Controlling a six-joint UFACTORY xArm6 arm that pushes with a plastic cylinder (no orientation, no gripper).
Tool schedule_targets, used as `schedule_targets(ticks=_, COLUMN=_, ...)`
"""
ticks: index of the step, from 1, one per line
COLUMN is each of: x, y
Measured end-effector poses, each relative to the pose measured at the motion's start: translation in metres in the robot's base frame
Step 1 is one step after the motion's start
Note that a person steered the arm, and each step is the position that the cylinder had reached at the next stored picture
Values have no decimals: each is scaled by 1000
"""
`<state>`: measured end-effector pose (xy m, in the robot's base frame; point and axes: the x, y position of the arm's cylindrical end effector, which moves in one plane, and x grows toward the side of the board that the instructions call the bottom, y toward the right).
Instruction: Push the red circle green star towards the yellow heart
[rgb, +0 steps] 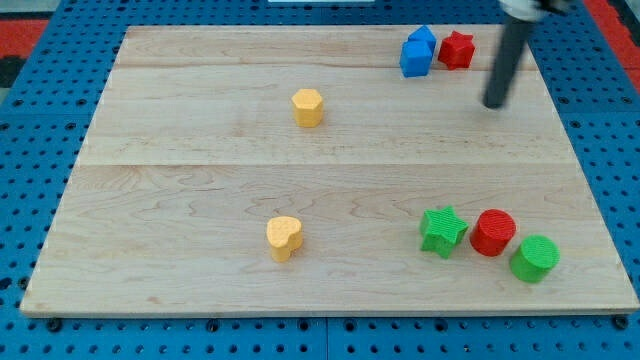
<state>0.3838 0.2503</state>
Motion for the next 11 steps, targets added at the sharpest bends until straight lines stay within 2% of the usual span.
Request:
schedule_targets(ticks=1, x=88, y=70)
schedule_targets(ticks=2, x=154, y=37)
schedule_targets(ticks=7, x=157, y=-39)
schedule_targets(ticks=11, x=156, y=-125)
